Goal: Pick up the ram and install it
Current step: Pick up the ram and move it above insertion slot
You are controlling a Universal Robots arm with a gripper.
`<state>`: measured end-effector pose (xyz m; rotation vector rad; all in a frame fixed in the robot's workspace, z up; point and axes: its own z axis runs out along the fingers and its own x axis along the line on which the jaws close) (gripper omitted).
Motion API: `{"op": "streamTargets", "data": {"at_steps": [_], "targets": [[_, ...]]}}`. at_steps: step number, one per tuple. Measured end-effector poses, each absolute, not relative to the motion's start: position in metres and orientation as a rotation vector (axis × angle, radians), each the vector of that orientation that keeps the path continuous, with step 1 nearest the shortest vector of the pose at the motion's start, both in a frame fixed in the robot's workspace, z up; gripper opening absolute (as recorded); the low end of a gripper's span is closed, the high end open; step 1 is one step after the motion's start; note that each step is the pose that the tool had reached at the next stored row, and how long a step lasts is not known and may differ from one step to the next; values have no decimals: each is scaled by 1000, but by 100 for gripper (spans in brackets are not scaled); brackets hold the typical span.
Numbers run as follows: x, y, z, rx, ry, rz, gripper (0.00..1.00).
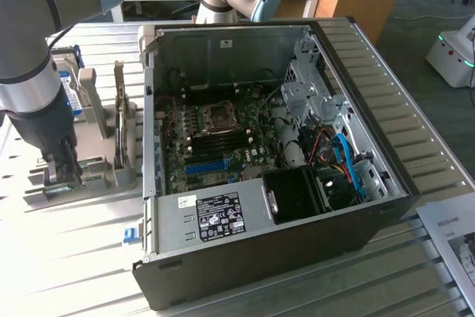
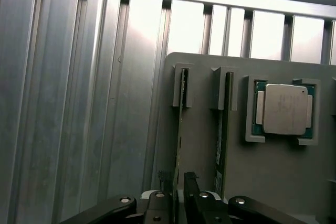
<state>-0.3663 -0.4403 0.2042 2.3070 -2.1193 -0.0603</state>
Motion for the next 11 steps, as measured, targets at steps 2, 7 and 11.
{"op": "streamTargets", "data": {"at_steps": [2,7,11], "targets": [[-366,-440,203,2307,-2119,-60,24],[-366,-440,202,2307,-2119,-60,24],[-366,-440,202,2307,-2119,-60,24]]}}
